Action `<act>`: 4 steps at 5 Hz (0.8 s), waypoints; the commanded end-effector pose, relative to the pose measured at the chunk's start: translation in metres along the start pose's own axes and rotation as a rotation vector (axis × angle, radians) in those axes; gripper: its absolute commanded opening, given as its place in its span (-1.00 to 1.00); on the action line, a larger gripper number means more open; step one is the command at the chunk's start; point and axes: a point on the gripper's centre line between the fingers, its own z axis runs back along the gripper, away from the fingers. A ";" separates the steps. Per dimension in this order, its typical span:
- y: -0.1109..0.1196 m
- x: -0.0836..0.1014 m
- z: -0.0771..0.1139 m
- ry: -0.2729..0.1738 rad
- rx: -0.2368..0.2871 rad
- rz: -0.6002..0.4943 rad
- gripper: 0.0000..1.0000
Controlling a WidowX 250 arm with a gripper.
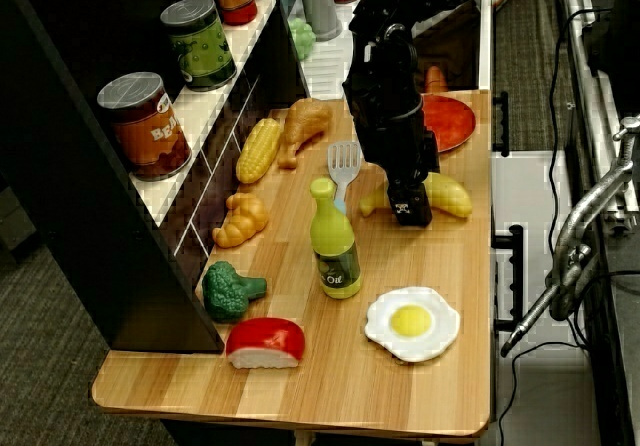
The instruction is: Put banana on plate
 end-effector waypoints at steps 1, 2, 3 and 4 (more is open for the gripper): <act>0.001 0.003 0.000 0.006 0.006 0.010 -1.00; -0.010 0.008 0.023 0.001 -0.054 -0.003 -1.00; -0.041 0.009 0.073 -0.031 -0.160 -0.063 -1.00; -0.060 0.002 0.099 -0.048 -0.202 -0.100 -1.00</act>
